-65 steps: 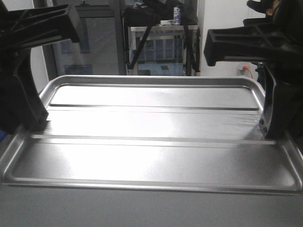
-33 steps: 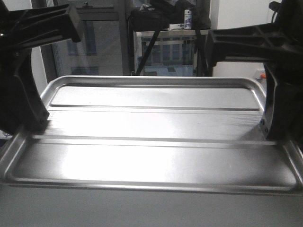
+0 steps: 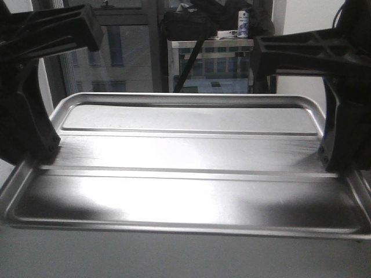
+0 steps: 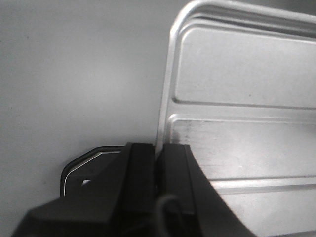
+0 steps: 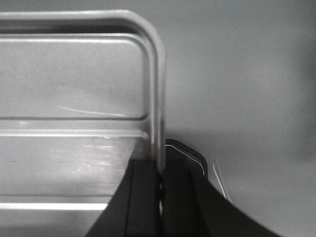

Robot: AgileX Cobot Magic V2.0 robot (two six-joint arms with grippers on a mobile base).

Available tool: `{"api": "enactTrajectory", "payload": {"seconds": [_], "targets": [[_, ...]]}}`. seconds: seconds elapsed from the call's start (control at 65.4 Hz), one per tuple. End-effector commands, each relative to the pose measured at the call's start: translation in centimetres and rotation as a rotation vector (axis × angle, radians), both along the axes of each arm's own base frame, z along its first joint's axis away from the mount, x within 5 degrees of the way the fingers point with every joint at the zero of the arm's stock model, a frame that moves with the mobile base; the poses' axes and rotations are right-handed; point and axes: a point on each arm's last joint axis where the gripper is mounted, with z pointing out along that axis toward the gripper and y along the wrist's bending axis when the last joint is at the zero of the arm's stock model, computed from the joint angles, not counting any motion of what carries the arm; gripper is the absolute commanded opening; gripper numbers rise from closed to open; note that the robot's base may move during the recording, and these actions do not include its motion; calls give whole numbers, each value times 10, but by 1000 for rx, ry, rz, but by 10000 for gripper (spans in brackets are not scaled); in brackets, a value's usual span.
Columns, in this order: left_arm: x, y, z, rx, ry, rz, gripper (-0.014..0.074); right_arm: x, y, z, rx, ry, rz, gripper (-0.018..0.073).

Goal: Grab silver tray and place in blue box
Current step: 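Hold the tray level in both grippers while the base drives to the crates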

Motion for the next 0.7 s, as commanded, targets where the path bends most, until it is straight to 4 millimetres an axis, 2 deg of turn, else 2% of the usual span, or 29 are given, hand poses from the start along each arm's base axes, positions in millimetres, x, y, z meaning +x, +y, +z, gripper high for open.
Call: {"api": "enactTrajectory", "payload": {"seconds": [0.0, 0.688], "targets": [[2, 11, 9, 79, -44, 20, -104, -1, -17, 9, -138, -8, -28, 49], [2, 11, 9, 79, -44, 20, -104, -1, -17, 9, -138, -8, -28, 49]]}}
